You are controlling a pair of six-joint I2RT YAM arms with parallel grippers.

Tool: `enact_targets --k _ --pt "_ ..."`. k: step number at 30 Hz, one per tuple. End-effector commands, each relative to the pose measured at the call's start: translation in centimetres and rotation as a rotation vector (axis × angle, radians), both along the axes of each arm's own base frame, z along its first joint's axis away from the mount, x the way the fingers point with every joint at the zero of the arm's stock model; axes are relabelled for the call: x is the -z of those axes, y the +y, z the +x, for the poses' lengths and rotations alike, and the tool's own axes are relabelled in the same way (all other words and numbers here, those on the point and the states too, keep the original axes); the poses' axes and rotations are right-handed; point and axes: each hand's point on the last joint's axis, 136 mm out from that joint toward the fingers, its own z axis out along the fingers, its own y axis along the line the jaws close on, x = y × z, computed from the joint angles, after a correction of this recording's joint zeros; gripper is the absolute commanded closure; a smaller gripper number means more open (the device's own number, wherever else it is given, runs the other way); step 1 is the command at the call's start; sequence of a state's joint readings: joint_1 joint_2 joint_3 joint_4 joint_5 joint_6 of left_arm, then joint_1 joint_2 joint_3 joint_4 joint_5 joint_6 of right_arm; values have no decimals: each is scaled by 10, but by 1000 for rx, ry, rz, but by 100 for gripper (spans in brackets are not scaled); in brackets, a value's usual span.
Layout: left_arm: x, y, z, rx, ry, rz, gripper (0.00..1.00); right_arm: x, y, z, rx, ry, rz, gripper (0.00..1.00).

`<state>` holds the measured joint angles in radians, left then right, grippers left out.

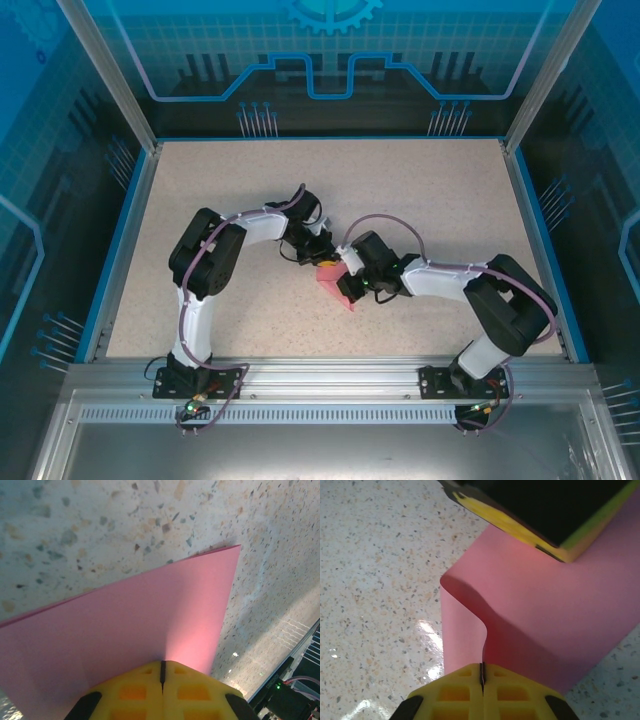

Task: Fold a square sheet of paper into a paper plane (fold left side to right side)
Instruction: Third fold the triangle at the center of the table.

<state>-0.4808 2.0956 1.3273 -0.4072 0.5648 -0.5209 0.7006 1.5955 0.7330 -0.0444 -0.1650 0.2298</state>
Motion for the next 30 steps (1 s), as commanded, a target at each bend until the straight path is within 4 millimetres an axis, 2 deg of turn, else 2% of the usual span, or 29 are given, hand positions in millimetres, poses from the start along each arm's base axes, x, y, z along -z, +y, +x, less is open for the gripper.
enact_targets --k 1,12,30 --pt "35 12 -17 10 73 104 95 10 -7 -4 27 71 -8 100" --pt "35 12 -18 12 72 108 95 17 -15 4 82 89 -23 100" --pt "36 12 -18 13 72 111 95 16 -15 10 88 90 -27 100"
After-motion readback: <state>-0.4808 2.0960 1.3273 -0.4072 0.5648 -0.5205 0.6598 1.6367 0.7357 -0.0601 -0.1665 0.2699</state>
